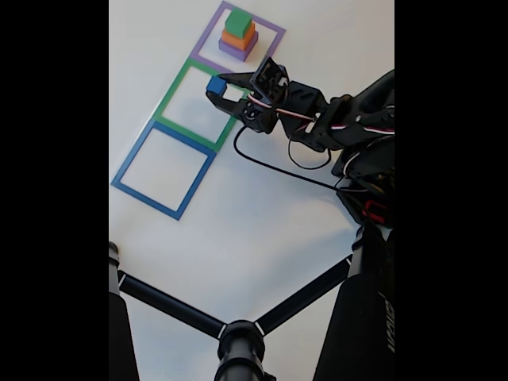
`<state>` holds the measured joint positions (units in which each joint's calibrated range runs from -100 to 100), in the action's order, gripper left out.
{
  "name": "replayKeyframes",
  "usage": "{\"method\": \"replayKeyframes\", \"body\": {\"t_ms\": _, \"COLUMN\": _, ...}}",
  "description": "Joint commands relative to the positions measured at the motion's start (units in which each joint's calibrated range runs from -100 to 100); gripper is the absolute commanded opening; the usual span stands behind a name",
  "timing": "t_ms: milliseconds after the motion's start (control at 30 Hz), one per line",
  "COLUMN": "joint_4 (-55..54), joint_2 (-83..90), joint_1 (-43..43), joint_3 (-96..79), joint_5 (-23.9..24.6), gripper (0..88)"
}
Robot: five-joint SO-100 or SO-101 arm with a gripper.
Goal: Tower of hanoi
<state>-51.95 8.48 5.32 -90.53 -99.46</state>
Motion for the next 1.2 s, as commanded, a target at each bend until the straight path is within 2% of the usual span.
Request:
{"method": "replayKeyframes", "body": {"t_ms": 0, "joint_4": -11.69, "joint_2": -10.71, "joint_1": 0.52, "joint_3": 1.44, "joint_5": -0.54, "gripper": 5.1}}
{"method": "replayKeyframes", "body": {"t_ms": 167, "joint_4": -16.95, "joint_2": -20.72, "joint_1": 1.1, "joint_3": 5.44, "joint_5": -0.54, "gripper": 5.1}}
{"method": "replayKeyframes", "body": {"t_ms": 567, "joint_4": -17.44, "joint_2": -30.57, "joint_1": 0.04, "joint_3": 13.44, "joint_5": -0.54, "gripper": 5.8}}
{"method": "replayKeyframes", "body": {"t_ms": 633, "joint_4": -17.52, "joint_2": -31.29, "joint_1": 0.04, "joint_3": 13.89, "joint_5": -0.54, "gripper": 7.4}}
{"method": "replayKeyframes", "body": {"t_ms": 767, "joint_4": -17.52, "joint_2": -31.94, "joint_1": -0.05, "joint_3": 13.98, "joint_5": -0.54, "gripper": 17.8}}
{"method": "replayKeyframes", "body": {"t_ms": 867, "joint_4": -17.52, "joint_2": -31.94, "joint_1": -0.15, "joint_3": 13.98, "joint_5": -0.54, "gripper": 22.1}}
{"method": "replayKeyframes", "body": {"t_ms": 1167, "joint_4": -14.6, "joint_2": -23.14, "joint_1": 0.72, "joint_3": 11.89, "joint_5": -0.54, "gripper": 21.2}}
